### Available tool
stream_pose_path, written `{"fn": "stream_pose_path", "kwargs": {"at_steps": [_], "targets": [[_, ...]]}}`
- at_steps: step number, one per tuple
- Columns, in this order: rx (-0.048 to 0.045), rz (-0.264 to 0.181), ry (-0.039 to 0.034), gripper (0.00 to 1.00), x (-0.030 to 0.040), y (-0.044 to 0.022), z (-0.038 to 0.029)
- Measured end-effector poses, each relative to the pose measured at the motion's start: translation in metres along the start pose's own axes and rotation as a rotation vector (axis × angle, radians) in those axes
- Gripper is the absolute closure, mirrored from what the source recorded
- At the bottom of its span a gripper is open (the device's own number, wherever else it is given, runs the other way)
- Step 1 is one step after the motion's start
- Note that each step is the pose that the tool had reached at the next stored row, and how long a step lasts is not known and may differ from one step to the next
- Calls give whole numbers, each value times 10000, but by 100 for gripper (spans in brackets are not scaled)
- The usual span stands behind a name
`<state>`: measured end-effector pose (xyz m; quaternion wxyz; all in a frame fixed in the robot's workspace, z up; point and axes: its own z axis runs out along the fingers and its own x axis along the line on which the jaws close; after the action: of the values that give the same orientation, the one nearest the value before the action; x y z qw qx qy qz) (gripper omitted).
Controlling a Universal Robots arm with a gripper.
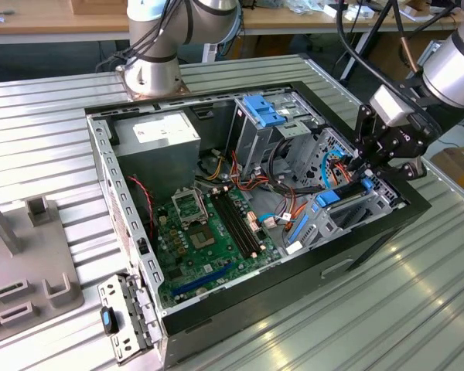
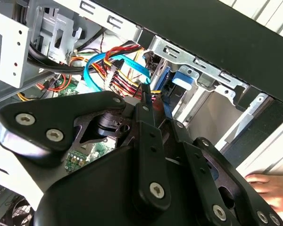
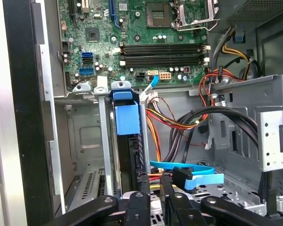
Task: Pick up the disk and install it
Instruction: 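Insert the first disk wire, then insert the second disk wire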
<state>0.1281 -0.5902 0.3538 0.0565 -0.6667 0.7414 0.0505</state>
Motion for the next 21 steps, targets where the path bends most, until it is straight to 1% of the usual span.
{"fn": "stream_pose_path", "kwargs": {"at_steps": [2,3,4,5,6,7,8,9,10,11,13,14,17,21], "targets": [[9,-2,0,76,-6,0,-38],[44,-7,-3,76,-13,1,-87],[85,-11,-8,76,-15,8,-105],[116,-18,-14,76,-15,14,-105],[182,-32,-19,76,-11,51,-107],[227,-41,-23,76,-7,90,-108],[297,-51,-32,76,-1,140,-108],[388,-65,-40,76,5,209,-110],[418,-69,-44,76,-10,271,-108],[419,-70,-44,76,-33,289,-104],[418,-72,-43,76,-62,299,-100],[419,-73,-32,76,-69,300,-98],[422,-73,-8,76,-69,301,-99],[422,-73,-2,76,-69,301,-99]]}}
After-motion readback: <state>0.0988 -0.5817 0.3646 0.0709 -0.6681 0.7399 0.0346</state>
